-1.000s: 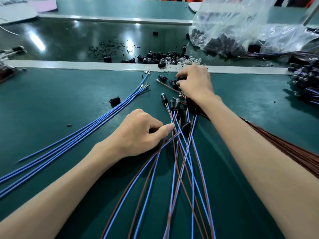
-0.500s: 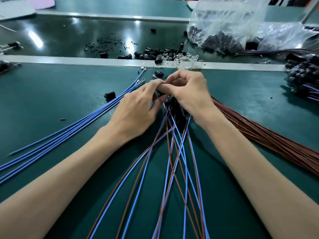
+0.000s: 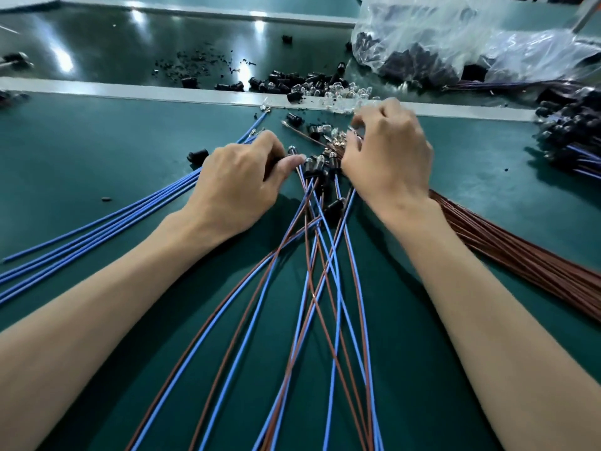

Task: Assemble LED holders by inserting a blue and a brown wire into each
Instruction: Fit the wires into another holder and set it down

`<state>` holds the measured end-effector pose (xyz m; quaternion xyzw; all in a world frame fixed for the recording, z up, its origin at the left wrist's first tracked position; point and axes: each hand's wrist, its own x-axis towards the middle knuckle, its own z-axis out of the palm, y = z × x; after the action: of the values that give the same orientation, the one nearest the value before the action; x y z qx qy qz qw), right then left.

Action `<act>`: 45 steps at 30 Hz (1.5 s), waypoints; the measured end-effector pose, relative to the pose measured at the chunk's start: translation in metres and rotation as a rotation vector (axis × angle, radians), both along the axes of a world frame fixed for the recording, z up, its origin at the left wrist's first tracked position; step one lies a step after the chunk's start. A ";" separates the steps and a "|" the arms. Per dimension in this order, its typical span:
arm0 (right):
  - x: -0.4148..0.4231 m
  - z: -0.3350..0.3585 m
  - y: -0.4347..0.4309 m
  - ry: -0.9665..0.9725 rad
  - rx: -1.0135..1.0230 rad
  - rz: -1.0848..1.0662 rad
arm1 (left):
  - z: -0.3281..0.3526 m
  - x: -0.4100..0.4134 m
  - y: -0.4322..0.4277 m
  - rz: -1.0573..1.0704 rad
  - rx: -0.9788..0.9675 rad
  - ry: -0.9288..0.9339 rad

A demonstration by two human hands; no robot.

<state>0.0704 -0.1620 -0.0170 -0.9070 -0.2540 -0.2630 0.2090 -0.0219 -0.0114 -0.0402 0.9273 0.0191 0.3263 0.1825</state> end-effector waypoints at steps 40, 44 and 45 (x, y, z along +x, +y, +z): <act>0.019 0.043 0.023 1.132 1.513 0.322 | 0.018 -0.023 -0.034 -0.688 -0.859 0.274; 0.018 0.037 0.016 1.349 1.764 0.360 | 0.011 -0.016 -0.031 -0.420 -0.804 0.165; 0.016 0.036 0.016 1.359 1.787 0.377 | 0.011 -0.015 -0.030 -0.393 -0.814 0.150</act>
<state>0.0867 -0.1458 0.0193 -0.3355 0.0579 0.2318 0.9112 -0.0369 -0.0416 -0.0290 0.7872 -0.0174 0.1835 0.5885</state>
